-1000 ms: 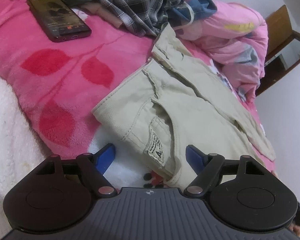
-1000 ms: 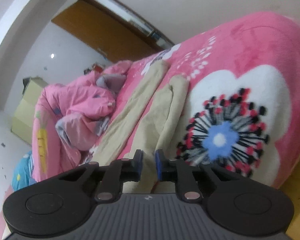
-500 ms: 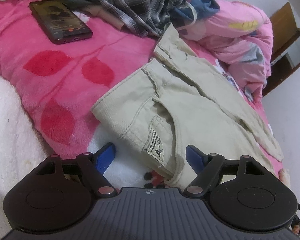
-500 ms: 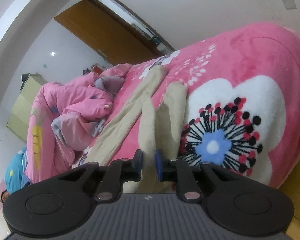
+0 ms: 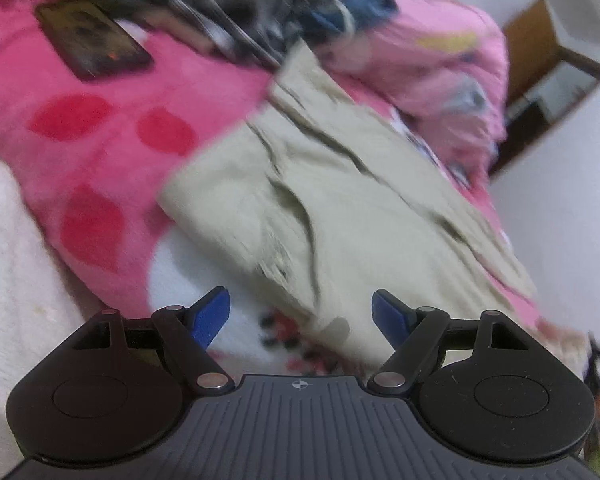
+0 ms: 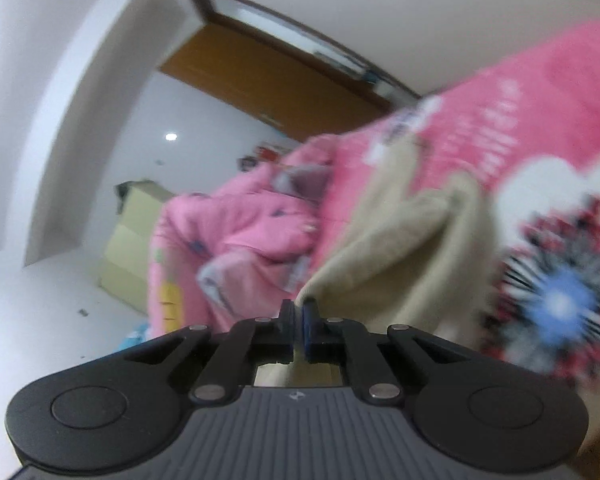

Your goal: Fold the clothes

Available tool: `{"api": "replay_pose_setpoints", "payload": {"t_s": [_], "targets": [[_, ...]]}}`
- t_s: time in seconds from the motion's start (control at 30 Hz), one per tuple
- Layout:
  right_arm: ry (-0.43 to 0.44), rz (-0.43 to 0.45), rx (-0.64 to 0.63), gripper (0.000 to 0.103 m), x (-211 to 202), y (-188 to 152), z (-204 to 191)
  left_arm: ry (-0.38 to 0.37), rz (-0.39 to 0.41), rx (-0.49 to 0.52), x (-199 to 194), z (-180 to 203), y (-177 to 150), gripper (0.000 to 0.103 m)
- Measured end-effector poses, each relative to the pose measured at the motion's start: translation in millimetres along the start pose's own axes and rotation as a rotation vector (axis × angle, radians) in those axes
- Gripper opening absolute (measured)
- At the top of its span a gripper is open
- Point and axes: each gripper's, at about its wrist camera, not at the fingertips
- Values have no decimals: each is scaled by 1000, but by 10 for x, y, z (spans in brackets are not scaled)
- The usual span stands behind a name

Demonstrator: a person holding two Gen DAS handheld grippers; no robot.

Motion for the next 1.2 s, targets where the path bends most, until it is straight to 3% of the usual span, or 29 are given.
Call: {"api": "replay_pose_setpoints", "payload": {"t_s": [0.13,0.27,0.33,0.43,0.53,0.6,0.83,0.93,1.0,1.13,1.2], "targets": [[72,46,1,5,131,82,-241,-44,-102,-34,135,-59,-153,81],[94,140,21,5,-33,113,-278,-82,-89,-49,217,3,-143,81],[47,191,31,5,-291,55,-147,-108,-79,-31,225,45,-119,81],[-101,247,83,5,-728,-198,253,-119,-83,-18,266,71,-107,81],[-312,223,242,5,-1025,-530,845,-124,-89,-31,306,39,-101,80],[-372,210,351,5,-1130,-695,1118,-121,-98,-24,324,41,-91,80],[-408,250,335,4,-1275,-647,1180,-114,-93,4,303,42,-114,79],[-513,335,371,5,-1444,-637,1314,-109,-95,7,306,45,-110,79],[-496,375,418,7,-1544,-568,1384,-102,-102,14,328,66,-98,79],[-467,325,210,12,-1359,-306,1025,-83,-104,26,341,107,-103,79],[-434,221,65,30,-1036,-209,716,-73,-98,29,338,127,-113,79]]}}
Point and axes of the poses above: each gripper's, at about its wrist camera, not at the fingertips, and x roughly the way its jaws point, z to its right, y to its top, and after that the axes turned 7 degrees about z, right-handed
